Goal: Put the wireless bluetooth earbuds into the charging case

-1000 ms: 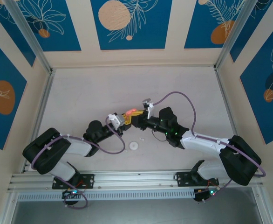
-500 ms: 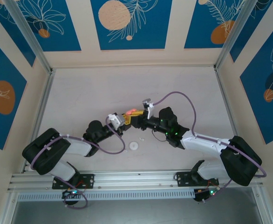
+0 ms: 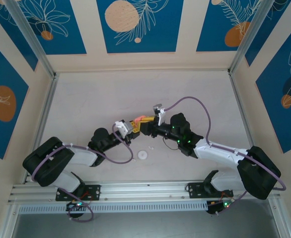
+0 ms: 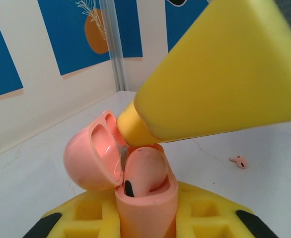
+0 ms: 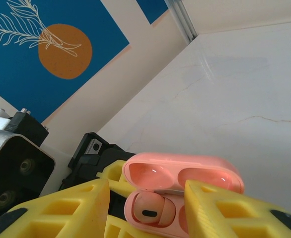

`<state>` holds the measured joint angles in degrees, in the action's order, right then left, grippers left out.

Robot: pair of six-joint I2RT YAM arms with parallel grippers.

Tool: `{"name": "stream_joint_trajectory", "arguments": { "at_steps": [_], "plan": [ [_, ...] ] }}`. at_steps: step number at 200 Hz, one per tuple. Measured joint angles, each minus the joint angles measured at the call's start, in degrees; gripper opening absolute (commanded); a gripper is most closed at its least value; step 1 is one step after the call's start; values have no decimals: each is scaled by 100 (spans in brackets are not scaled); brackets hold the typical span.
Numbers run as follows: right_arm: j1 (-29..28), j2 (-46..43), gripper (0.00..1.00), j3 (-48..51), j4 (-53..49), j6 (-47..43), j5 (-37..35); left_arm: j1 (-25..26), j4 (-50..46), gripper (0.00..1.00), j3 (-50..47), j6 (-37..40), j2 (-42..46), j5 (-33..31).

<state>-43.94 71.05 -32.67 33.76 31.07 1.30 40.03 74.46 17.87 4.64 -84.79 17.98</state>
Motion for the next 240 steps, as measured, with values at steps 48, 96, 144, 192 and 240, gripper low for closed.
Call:
{"name": "stream_joint_trajectory", "arguments": {
  "at_steps": [48, 96, 144, 192, 240],
  "plan": [
    [229, -667, 44, -70, -874, -94, 168, 2, 273, 14, 0, 116, -7, 107],
    [645, -1084, 40, -763, -2319, -262, 761, 2, 313, 15, -17, 238, -11, 240],
    [844, -1027, 38, -1038, -3171, -348, 1346, 2, 315, 14, -26, 306, -13, 304],
    [903, -737, 37, -1095, -3432, -369, 1784, 11, 315, 14, -59, 348, -17, 345],
    [1106, -444, 35, -1211, -3447, -363, 2273, 13, 319, 14, -81, 413, -46, 363]
  ]
}}
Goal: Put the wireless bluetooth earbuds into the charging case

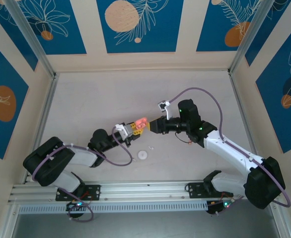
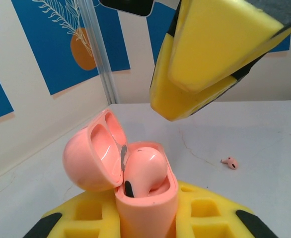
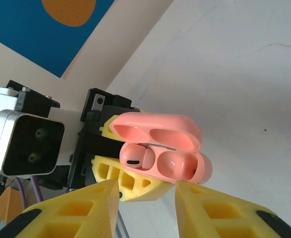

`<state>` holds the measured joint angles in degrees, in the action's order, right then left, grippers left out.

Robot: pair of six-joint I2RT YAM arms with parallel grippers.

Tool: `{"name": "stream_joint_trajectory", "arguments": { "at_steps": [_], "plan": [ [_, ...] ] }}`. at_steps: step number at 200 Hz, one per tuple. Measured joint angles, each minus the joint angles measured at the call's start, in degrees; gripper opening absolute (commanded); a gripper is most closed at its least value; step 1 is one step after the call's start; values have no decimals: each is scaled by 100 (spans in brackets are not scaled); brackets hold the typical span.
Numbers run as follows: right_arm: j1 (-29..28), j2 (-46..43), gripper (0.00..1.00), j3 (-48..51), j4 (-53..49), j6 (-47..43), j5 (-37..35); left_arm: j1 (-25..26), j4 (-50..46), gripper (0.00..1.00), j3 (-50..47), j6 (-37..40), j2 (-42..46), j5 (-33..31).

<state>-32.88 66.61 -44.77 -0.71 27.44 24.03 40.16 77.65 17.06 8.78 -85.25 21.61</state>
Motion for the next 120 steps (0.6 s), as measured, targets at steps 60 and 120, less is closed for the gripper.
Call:
{"name": "stream_joint_trajectory", "arguments": {
  "at_steps": [60, 120],
  "plan": [
    [101, 210, 29, -59, -22, 35, 299, 4, 2, 15, -4, 66, -42, 48],
    [98, 494, 28, -295, -24, 39, 494, 7, 2, 15, -4, 79, -42, 52]
  ]
}}
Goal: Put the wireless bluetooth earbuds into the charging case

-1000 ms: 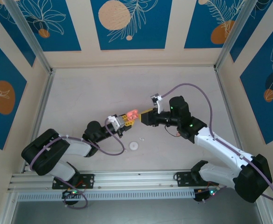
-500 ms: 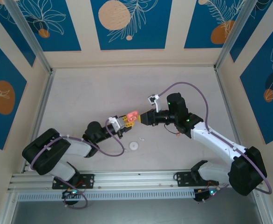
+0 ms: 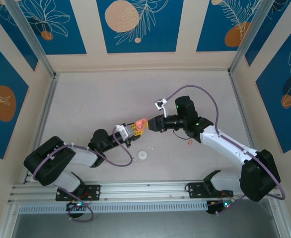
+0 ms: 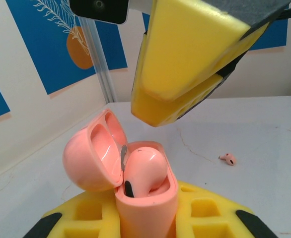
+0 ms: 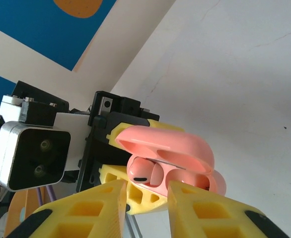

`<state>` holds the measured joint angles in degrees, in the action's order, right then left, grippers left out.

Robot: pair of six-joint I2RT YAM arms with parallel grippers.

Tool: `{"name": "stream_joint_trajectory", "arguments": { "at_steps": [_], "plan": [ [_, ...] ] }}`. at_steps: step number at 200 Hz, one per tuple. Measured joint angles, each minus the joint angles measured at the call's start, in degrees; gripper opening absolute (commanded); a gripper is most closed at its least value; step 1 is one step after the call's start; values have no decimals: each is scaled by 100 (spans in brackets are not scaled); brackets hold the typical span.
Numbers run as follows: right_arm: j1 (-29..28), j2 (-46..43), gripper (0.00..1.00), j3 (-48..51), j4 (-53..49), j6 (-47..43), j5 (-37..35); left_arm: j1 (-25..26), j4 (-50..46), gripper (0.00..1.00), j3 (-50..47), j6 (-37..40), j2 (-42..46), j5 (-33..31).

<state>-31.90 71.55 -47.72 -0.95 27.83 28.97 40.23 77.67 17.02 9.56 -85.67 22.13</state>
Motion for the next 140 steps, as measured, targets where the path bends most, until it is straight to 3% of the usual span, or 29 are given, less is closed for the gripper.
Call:
{"name": "stream_joint_trajectory", "arguments": {
  "at_steps": [140],
  "plan": [
    [-275, 367, 16, -236, 0, -142, 262, 4, 0, 15, 0, 2, 0, 35]
  ]
}}
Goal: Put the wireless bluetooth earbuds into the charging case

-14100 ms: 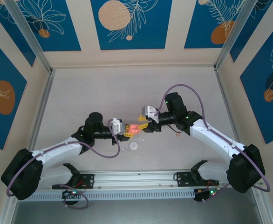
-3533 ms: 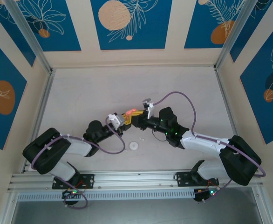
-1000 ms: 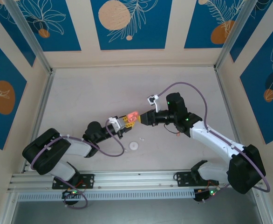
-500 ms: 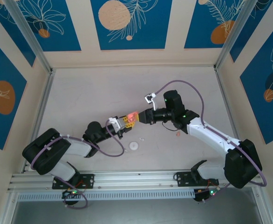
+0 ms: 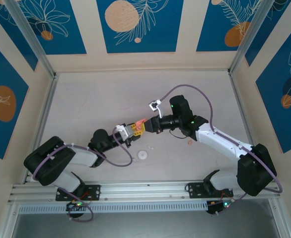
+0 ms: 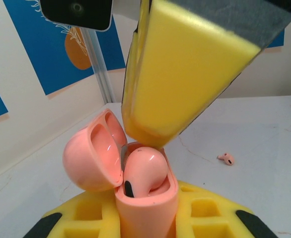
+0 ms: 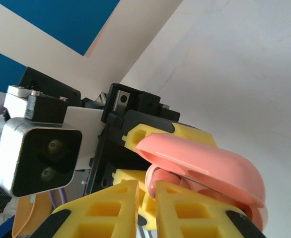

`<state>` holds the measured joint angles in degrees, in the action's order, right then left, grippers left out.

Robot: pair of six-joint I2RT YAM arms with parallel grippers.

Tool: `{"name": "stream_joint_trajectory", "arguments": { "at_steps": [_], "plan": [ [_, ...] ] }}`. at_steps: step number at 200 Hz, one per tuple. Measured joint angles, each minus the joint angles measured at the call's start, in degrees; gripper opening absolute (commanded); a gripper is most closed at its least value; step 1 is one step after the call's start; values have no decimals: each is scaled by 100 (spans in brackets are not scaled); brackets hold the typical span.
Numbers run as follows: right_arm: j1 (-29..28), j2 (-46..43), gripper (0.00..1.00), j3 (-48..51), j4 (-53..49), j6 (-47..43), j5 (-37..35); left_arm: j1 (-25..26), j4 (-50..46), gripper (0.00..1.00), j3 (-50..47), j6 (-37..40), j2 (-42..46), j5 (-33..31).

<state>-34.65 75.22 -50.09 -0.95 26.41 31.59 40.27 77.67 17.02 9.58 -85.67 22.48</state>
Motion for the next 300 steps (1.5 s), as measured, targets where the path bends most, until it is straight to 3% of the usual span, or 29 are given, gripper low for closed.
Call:
{"name": "stream_joint_trajectory", "arguments": {
  "at_steps": [75, 98, 127, 185, 244, 300],
  "plan": [
    [-50, 103, 16, -98, -188, -111, -28, -2, -17, 14, -50, 0, 0, -7],
    [-59, 96, 26, -146, -326, -195, -59, 0, -17, 15, -72, 4, 0, -7],
    [70, -94, 31, -157, -645, -323, -153, 2, -7, 14, -87, 55, 0, -4],
    [1307, -579, 34, -372, -2273, -487, -997, 4, 35, 14, -166, 153, -118, -7],
    [2507, -44, 40, -203, -3720, -507, -2083, 4, 42, 15, -177, 155, -120, -26],
    [2717, 975, 44, -87, -3882, -551, -2358, 4, 42, 15, -177, 168, -122, -26]
  ]
}}
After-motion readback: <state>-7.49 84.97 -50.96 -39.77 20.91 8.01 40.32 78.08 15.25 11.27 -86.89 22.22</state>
